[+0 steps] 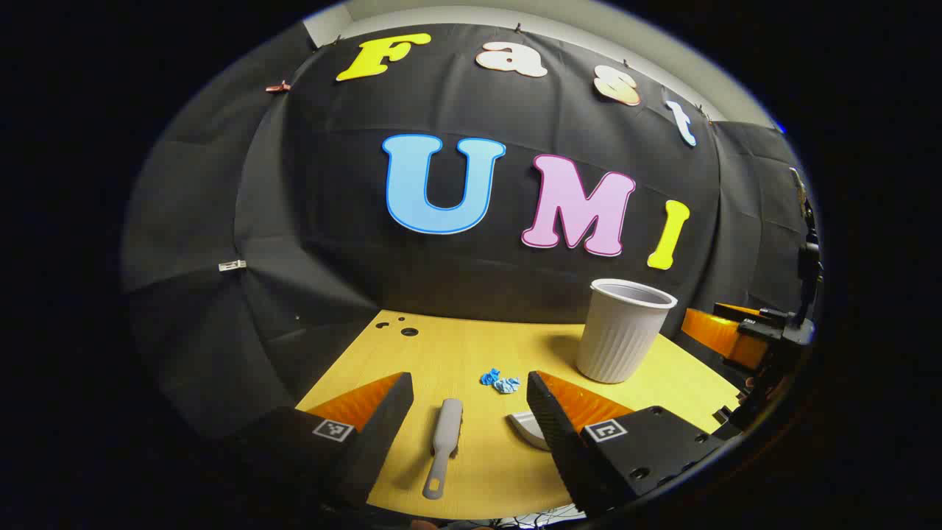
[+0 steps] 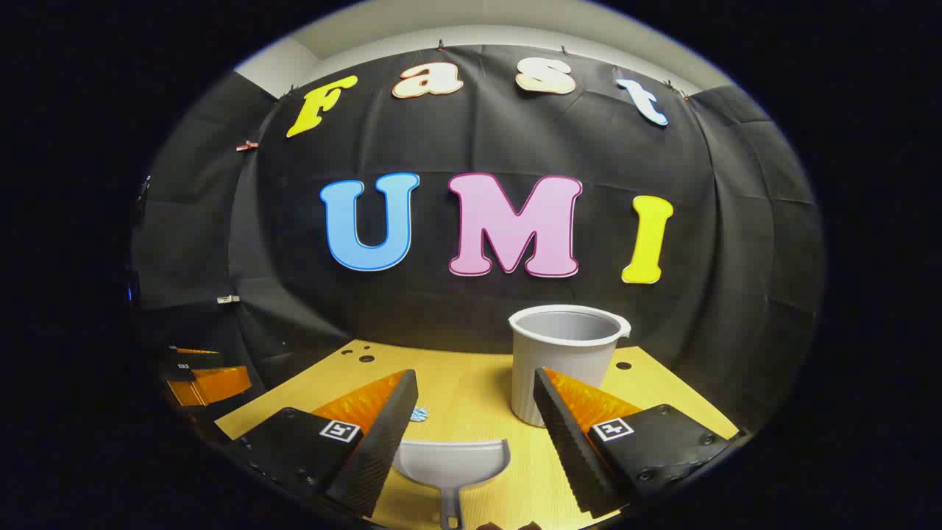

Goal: Pick up the small broom and dustpan from the desktop, sweep the trash into the dustpan with the broom, and then empty the trash into the garbage bin.

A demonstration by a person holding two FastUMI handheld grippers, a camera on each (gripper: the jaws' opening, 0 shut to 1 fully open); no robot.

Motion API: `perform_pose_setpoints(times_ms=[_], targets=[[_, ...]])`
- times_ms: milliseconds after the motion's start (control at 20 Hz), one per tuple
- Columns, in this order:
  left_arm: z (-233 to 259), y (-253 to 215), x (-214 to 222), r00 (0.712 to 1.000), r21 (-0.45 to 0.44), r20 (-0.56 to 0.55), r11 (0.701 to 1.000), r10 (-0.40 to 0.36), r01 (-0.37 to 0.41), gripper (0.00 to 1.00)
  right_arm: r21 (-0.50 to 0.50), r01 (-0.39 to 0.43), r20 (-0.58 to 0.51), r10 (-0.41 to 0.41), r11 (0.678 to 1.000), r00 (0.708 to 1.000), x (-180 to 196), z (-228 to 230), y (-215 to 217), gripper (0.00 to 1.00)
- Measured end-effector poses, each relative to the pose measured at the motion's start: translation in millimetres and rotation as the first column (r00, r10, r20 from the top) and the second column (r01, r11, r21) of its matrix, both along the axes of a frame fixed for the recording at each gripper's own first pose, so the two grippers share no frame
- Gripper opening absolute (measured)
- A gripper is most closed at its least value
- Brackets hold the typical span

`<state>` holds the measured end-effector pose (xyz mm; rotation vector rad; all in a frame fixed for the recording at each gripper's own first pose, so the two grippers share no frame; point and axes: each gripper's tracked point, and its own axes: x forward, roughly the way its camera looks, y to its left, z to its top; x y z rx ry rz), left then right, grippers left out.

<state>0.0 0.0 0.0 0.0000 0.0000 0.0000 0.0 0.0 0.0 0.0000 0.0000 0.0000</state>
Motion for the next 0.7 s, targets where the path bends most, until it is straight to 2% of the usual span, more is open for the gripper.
perform_pose_setpoints(times_ms=[250,700], targets=[[-9,3,12,0.999,0.027,-0.036,1.0,0.007,-0.006,0.98,-0.011,-0.036,-0.027,0.036,0.999,0.999,14,-8,11,0.98],[-26,10,30,0.993,-0.013,-0.107,0.998,0.053,-0.054,0.98,-0.017,-0.049,-0.064,0.048,0.999,0.997,32,-22,6,0.98]])
